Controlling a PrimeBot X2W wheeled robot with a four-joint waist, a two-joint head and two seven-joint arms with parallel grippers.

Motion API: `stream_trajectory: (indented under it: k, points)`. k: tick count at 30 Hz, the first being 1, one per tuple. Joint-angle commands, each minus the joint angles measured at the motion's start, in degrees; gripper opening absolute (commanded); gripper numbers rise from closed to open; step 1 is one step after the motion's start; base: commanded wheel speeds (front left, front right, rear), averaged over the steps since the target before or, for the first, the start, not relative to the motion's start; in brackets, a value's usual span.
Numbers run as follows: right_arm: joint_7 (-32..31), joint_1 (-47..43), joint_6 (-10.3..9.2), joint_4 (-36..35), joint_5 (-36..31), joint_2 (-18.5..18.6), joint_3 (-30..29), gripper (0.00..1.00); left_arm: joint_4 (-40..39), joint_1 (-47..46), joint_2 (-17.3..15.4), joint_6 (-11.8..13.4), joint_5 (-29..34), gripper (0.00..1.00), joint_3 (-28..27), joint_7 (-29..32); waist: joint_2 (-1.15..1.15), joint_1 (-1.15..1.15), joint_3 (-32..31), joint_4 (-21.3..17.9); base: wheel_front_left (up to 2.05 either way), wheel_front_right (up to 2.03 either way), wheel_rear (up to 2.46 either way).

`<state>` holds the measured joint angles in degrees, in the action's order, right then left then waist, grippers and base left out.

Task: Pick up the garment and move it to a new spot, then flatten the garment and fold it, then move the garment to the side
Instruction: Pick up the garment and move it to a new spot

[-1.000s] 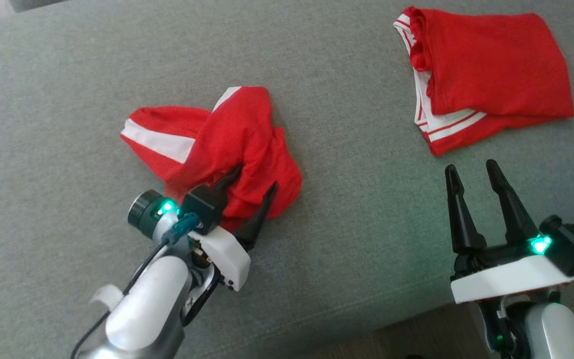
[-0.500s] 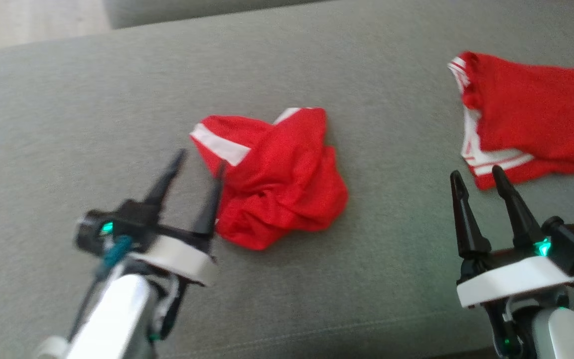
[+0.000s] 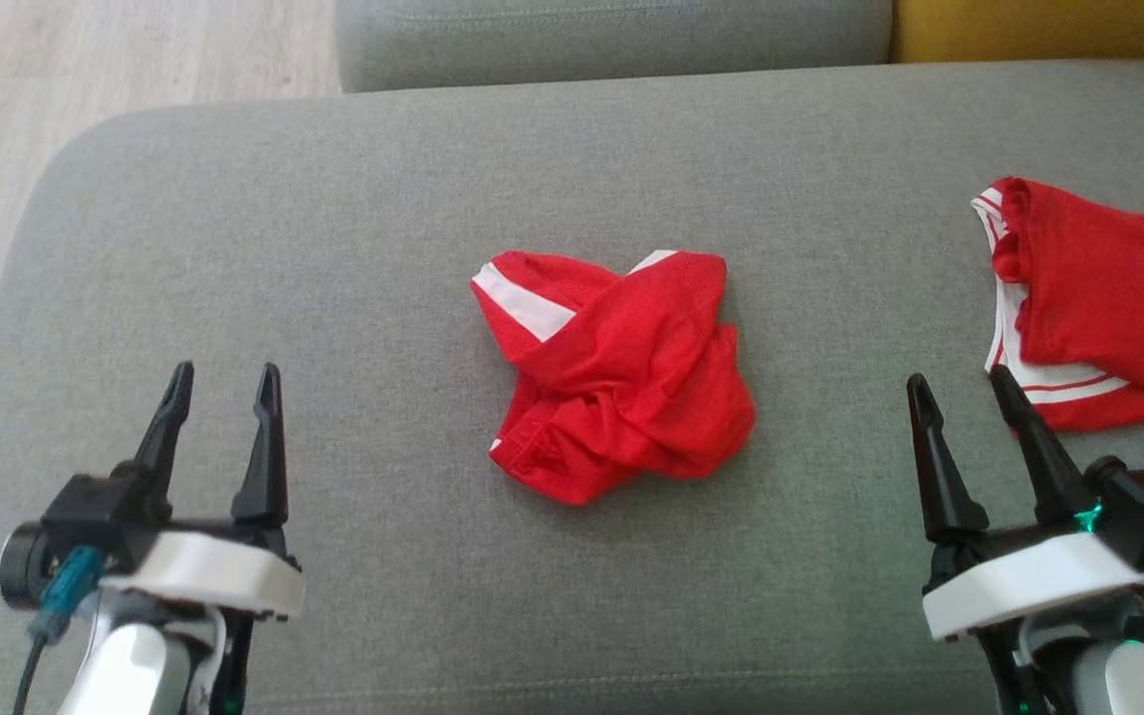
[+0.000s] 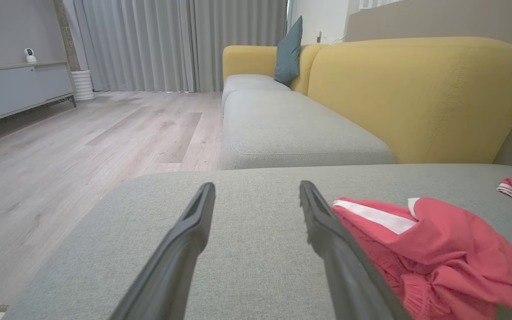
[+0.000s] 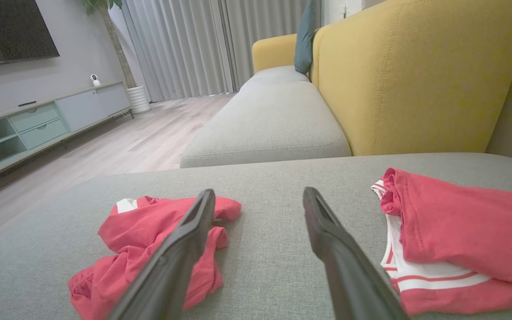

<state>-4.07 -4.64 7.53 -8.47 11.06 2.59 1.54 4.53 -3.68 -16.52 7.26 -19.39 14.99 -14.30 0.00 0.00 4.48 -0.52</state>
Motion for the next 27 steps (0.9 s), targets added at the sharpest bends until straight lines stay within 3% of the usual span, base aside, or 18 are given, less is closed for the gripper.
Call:
stream_trajectory:
  k: [1,13,27]
  points:
    - [-0.39,1.12,-0.04,-2.07,-0.39,0.29,0.99,1.00,-2.68,-1.41,-1.65,0.04,0.08,1.00,-2.57,-0.67,0.00,0.00,-0.28,0.13,0.00,0.00,0.00]
    - [-2.01,-1.79,-0.04,-2.69,-1.27,0.29,0.77,1.00,-6.88,4.56,-2.38,1.58,1.64,1.00,-1.67,-0.18,0.00,0.00,-3.42,-0.71,0.00,0.00,0.00]
    - [-2.43,-2.42,-0.04,-3.61,-0.94,0.29,0.55,1.00,-8.51,5.07,-2.91,2.62,1.88,1.00,-1.02,0.98,0.00,0.00,-3.45,-0.75,0.00,0.00,0.00]
